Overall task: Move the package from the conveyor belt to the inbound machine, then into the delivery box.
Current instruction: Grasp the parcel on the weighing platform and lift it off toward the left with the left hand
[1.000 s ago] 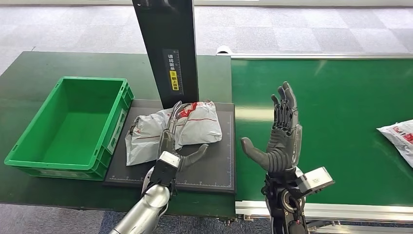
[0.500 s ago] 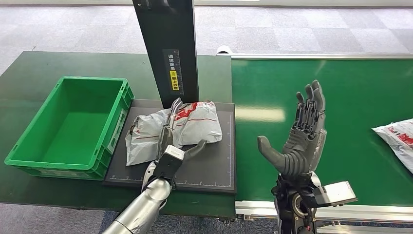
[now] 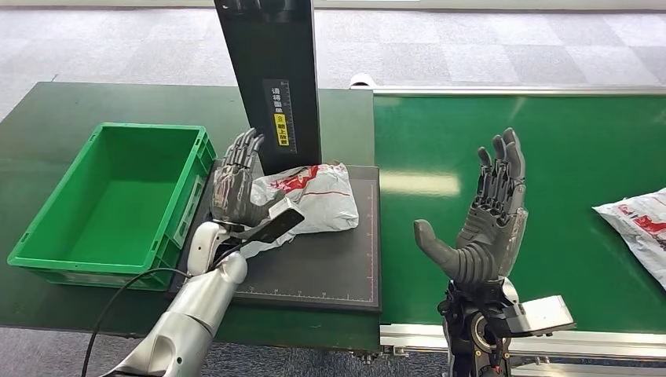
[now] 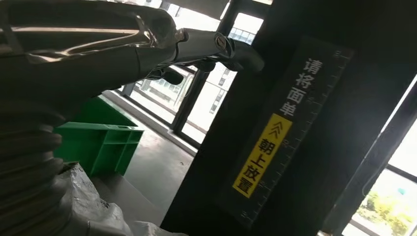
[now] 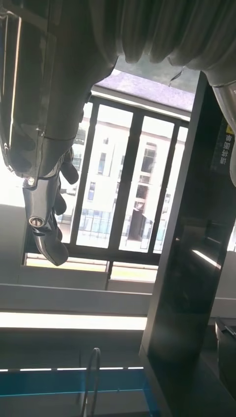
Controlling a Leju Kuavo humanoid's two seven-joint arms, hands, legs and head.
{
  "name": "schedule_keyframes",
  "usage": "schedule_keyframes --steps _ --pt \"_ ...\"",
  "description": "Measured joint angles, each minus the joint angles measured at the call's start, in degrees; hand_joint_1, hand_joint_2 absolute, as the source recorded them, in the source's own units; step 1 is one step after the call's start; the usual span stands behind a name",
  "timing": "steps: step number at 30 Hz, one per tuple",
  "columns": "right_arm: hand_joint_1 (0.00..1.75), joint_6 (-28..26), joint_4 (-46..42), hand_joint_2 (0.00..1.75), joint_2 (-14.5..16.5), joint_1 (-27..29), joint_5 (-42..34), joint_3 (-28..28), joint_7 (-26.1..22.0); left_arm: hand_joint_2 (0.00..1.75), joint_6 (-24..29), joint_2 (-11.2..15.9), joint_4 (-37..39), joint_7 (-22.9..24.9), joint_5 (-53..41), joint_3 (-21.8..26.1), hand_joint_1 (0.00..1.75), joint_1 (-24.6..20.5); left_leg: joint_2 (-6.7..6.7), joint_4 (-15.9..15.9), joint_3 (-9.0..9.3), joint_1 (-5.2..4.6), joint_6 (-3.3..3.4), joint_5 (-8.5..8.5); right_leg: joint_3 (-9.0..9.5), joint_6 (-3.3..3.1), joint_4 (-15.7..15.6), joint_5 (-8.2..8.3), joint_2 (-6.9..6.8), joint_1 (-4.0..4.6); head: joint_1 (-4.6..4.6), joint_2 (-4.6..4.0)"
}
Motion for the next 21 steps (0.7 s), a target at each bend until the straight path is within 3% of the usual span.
schedule_keyframes --steps 6,11,15,17,21 --pt "0.00 0.1 0.0 1.75 0.0 0.0 -0.1 0.0 0.0 1.75 0.0 -0.3 0.5 0.9 -1.1 3.8 0.00 -0.6 0.00 0.0 -0.02 -0.01 0.00 0.00 0.00 0.01 0.0 0.00 0.00 -0.01 0.02 0.00" --pt "0.00 0.3 0.3 1.75 -0.1 0.0 -1.0 0.0 0.0 1.75 0.0 -0.1 1.0 6.3 -9.3 6.6 0.00 -1.3 0.00 0.0 -0.01 0.00 0.00 0.00 0.00 0.00 0.0 0.00 0.00 0.00 0.01 0.00" --pt "0.00 0.7 0.5 1.75 -0.2 -0.1 -1.7 -0.1 0.0 1.75 -0.9 0.4 3.3 8.1 -11.8 8.4 0.00 -2.4 0.00 0.0 -0.01 0.00 0.00 0.00 0.00 0.00 0.0 0.00 0.00 0.00 -0.01 0.00" --pt "0.00 1.1 0.8 1.75 -0.3 -0.3 -2.1 -0.3 0.0 1.75 -6.1 0.6 6.1 6.4 -9.0 9.5 0.00 -3.3 0.00 0.0 -0.02 0.00 0.00 0.00 0.01 0.00 0.0 0.00 0.00 0.00 0.00 0.00" --pt "0.00 2.1 2.1 1.75 -0.4 -1.5 -2.6 -1.0 0.0 1.75 -28.2 1.0 11.1 -2.0 2.6 13.8 0.00 -4.0 0.01 0.0 -0.03 -0.01 0.00 0.00 0.00 0.00 0.0 0.00 0.00 -0.01 0.02 0.00"
